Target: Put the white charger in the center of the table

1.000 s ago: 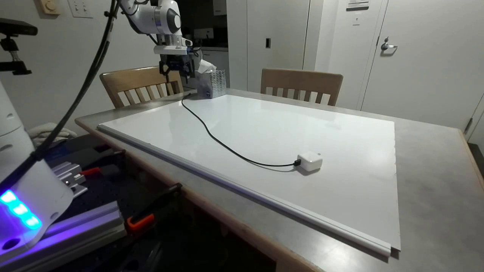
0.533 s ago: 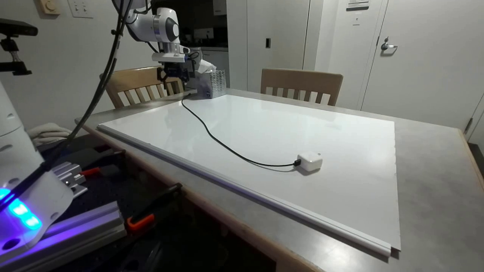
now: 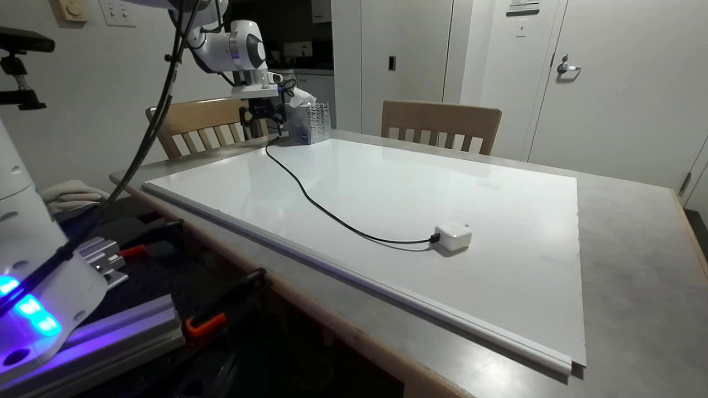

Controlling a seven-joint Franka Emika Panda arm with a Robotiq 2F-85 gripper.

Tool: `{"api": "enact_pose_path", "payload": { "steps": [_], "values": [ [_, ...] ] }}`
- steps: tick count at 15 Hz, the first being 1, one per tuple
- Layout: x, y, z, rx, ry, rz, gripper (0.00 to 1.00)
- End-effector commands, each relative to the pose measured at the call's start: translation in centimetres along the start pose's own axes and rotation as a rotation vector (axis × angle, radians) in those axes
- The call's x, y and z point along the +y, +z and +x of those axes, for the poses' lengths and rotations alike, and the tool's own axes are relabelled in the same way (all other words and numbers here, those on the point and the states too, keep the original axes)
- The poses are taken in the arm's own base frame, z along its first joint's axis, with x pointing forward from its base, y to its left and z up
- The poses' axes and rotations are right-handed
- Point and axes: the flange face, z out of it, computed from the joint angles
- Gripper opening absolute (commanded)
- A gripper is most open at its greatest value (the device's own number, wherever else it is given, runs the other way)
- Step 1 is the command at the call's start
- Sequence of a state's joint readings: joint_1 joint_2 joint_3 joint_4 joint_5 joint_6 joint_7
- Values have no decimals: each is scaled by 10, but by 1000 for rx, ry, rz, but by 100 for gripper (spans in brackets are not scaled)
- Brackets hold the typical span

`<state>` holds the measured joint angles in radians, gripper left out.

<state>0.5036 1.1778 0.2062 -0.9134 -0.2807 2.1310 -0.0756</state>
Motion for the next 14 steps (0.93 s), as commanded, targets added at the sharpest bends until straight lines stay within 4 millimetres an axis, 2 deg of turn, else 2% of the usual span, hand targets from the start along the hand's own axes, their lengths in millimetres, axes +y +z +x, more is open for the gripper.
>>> {"api": "enact_pose_path", "payload": {
  "steps": [1,8,9,11,14],
  "values": [
    [5,9,7,47,-27,-21,100],
    [7,18,11,84,-37,-18,100],
    [8,19,12,91,-39,-17,92],
    [8,20,12,98,-43,-15,83],
    [10,22,13,103,-46,-13,87]
  ]
}}
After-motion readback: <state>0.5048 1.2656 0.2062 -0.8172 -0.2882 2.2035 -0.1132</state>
